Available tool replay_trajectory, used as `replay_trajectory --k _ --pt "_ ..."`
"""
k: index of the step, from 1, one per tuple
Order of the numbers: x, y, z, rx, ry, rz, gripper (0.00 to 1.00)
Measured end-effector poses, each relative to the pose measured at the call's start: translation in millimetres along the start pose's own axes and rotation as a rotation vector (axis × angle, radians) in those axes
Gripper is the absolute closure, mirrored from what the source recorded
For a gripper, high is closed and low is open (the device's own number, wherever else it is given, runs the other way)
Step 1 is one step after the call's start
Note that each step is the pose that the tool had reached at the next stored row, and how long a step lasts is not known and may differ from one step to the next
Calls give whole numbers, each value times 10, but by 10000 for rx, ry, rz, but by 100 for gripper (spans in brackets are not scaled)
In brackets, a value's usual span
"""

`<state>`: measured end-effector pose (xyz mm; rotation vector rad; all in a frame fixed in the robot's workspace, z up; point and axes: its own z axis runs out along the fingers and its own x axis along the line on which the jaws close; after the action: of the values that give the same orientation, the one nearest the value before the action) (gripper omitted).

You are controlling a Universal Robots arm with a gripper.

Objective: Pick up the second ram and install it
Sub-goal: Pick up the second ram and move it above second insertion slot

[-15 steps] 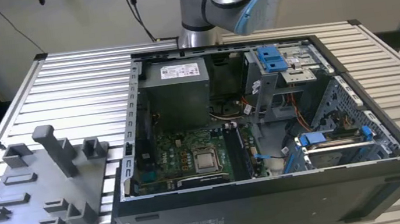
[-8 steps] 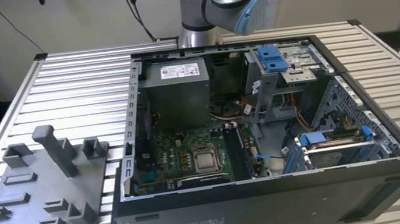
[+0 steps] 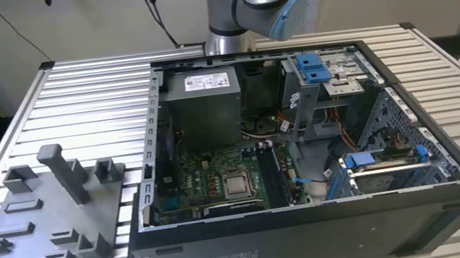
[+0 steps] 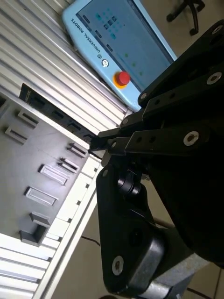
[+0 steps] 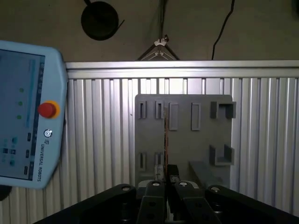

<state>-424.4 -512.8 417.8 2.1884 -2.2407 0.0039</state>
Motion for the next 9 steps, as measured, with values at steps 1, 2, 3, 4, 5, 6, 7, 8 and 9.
replay_trajectory --k 1,2,3,4,5,6,7,8,9 --pt "0 0 0 1 -1 -1 86" --pt "0 0 -1 1 -1 0 86" --pt "0 0 -1 0 0 0 86" --pt "0 0 -2 0 1 -1 86" --pt "0 -1 -2 0 0 -1 86" --pt "0 -7 -5 -3 3 -2 86" --pt "0 -18 -5 -4 3 -3 86" --pt "-1 -32 -3 -3 0 -1 86" --pt "-1 -52 -3 -9 1 -2 86"
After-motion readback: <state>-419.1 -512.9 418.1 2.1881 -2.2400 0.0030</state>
